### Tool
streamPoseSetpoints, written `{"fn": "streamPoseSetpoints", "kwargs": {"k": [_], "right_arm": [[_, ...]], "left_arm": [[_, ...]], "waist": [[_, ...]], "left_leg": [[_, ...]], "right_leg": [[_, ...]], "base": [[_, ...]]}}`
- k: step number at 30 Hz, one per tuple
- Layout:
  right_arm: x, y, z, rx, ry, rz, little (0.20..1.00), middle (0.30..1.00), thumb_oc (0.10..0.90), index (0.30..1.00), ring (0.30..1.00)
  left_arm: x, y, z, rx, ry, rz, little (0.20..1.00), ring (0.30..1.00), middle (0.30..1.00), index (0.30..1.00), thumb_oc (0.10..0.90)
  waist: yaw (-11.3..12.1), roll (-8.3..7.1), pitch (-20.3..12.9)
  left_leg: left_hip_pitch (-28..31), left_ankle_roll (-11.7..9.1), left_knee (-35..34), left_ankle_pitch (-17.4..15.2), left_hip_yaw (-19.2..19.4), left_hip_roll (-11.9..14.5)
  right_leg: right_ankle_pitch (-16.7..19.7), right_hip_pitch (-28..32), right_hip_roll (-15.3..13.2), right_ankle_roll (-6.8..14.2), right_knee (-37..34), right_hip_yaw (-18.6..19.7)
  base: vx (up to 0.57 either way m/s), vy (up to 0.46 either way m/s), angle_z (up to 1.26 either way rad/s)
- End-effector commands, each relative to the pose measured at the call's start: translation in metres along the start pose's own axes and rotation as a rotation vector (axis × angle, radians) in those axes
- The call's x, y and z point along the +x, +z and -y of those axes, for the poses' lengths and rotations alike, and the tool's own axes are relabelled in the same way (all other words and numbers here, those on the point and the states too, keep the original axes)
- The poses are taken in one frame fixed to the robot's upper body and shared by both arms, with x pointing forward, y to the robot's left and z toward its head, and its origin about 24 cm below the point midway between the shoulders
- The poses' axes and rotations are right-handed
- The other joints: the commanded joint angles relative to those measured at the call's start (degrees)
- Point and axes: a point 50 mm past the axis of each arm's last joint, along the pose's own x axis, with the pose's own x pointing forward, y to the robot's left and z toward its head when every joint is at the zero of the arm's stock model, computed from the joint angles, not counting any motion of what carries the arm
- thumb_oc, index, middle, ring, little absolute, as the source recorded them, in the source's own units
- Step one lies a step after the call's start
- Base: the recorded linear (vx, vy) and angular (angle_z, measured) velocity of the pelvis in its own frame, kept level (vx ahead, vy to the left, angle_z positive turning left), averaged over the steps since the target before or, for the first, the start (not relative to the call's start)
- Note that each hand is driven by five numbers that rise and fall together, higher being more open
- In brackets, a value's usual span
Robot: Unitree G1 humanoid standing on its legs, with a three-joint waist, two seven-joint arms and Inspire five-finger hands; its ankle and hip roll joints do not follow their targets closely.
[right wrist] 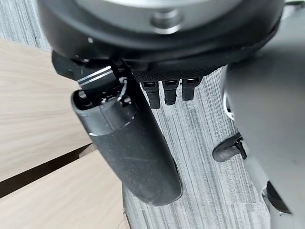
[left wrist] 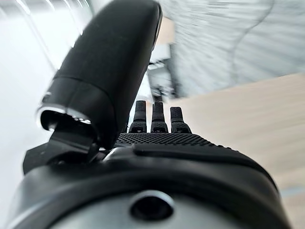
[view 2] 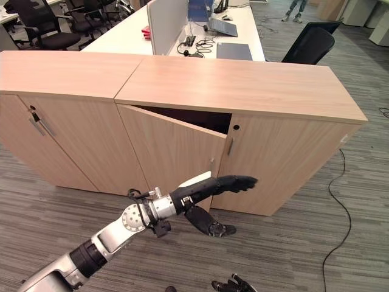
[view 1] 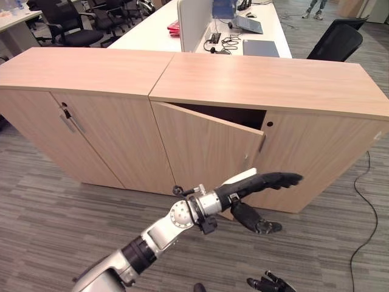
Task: Put the empty folder in the office cabinet
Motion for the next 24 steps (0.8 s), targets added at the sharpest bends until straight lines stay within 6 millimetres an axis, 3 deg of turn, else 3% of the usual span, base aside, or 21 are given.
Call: {"fn": "streamPoseSetpoints", "kwargs": {"k": [1, 5, 6, 8, 10, 14, 16, 18, 21, 24], "right_arm": [[-0.001, 0.011, 0.017, -0.047, -0.051, 0.011, 0.9, 0.9, 0.8, 0.9, 0.9], [-0.005, 0.007, 0.033, -0.033, -0.106, -0.033, 0.9, 0.9, 0.8, 0.9, 0.9], [-0.005, 0.007, 0.033, -0.035, -0.106, -0.034, 0.9, 0.9, 0.8, 0.9, 0.9], [-0.005, 0.011, 0.036, -0.008, -0.113, -0.02, 0.9, 0.9, 0.8, 0.9, 0.9], [-0.005, 0.012, 0.037, -0.004, -0.113, -0.016, 0.9, 0.9, 0.8, 0.9, 0.9], [-0.003, 0.017, 0.03, 0.028, -0.096, 0.014, 0.9, 0.9, 0.8, 0.9, 0.9], [-0.003, 0.014, 0.027, 0.055, -0.096, 0.022, 0.9, 0.9, 0.8, 0.9, 0.9], [-0.003, 0.011, 0.028, 0.065, -0.104, 0.018, 0.9, 0.9, 0.8, 0.9, 0.9], [-0.006, -0.003, 0.029, 0.11, -0.136, -0.004, 0.9, 0.9, 0.8, 0.9, 0.9], [-0.006, -0.005, 0.028, 0.124, -0.146, 0.005, 0.9, 0.9, 0.8, 0.9, 0.9]], "left_arm": [[-0.002, 0.011, -0.019, -0.087, 0.128, 0.114, 0.9, 0.9, 0.9, 0.9, 0.8], [-0.045, -0.057, -0.012, -0.346, 0.252, -0.133, 0.9, 0.9, 0.9, 0.9, 0.8], [-0.046, -0.057, -0.012, -0.348, 0.253, -0.133, 0.9, 0.9, 0.9, 0.9, 0.8], [-0.066, -0.083, -0.009, -0.418, 0.331, -0.222, 0.9, 0.9, 0.9, 0.9, 0.8], [-0.07, -0.088, -0.008, -0.432, 0.349, -0.243, 0.9, 0.9, 0.9, 0.9, 0.8], [-0.088, -0.11, -0.002, -0.457, 0.45, -0.321, 0.9, 0.9, 0.9, 0.9, 0.8], [-0.098, -0.122, 0.003, -0.477, 0.528, -0.363, 0.9, 0.9, 0.9, 0.9, 0.8], [-0.103, -0.128, 0.006, -0.472, 0.554, -0.395, 0.9, 0.9, 0.9, 0.9, 0.8], [-0.123, -0.148, 0.016, -0.453, 0.691, -0.507, 0.9, 0.9, 0.9, 0.9, 0.8], [-0.132, -0.16, 0.023, -0.42, 0.744, -0.6, 0.9, 0.9, 0.9, 0.9, 0.8]], "waist": [[1.8, 1.24, -3.7], [1.7, 2.48, -3.3], [1.6, 2.54, -3.4], [0.1, 3.53, -2.8], [-0.4, 3.91, -2.5], [-2.1, 4.86, -0.5], [-2.7, 4.14, 0.2], [-2.5, 3.68, 0.1], [-1.2, 2.38, -0.4], [-1.1, 1.9, -0.4]], "left_leg": [[1.8, -1.1, -0.2, -6.3, -1.7, -1.2], [1.7, -1.0, -0.3, -6.2, -1.4, -1.2], [1.7, -1.0, -0.3, -6.2, -1.4, -1.2], [1.7, -0.9, -0.3, -6.2, -1.9, -1.0], [1.7, -0.8, -0.3, -6.3, -2.0, -0.8], [2.0, -1.0, -0.2, -5.7, -1.0, 1.2], [2.2, -1.3, -0.2, -5.3, -0.6, 2.0], [2.3, -1.4, -0.2, -5.3, -0.3, 2.1], [1.7, -2.5, -0.2, -4.6, -0.1, 3.3], [1.2, -3.3, -0.2, -3.8, -0.3, 4.5]], "right_leg": [[7.8, 2.2, -1.6, 1.9, -0.1, -2.9], [9.4, 2.1, -1.5, 1.9, 0.1, -3.0], [9.4, 2.1, -1.5, 1.9, 0.0, -2.9], [8.5, 0.9, -1.5, 1.9, 2.2, -1.0], [7.4, 0.0, -1.4, 1.9, 3.5, 0.5], [0.5, -4.5, 1.2, 0.1, 6.4, 8.2], [-1.3, -5.7, 3.1, -0.2, 4.4, 12.5], [-0.6, -5.5, 3.4, 0.1, 3.1, 12.9], [-1.2, -4.1, 4.9, -0.2, 0.1, 10.9], [-2.7, -3.8, 6.1, -1.2, -0.5, 9.9]], "base": [[-0.01, 0.03, -0.17], [-0.01, 0.055, -0.09], [0.0, 0.04, 0.0], [0.02, 0.084, 0.03], [0.01, 0.054, 0.05], [0.0, -0.023, -0.08], [0.01, -0.124, -0.07], [0.01, -0.143, -0.09], [0.01, -0.188, -0.13], [-0.01, -0.204, 0.0]]}}
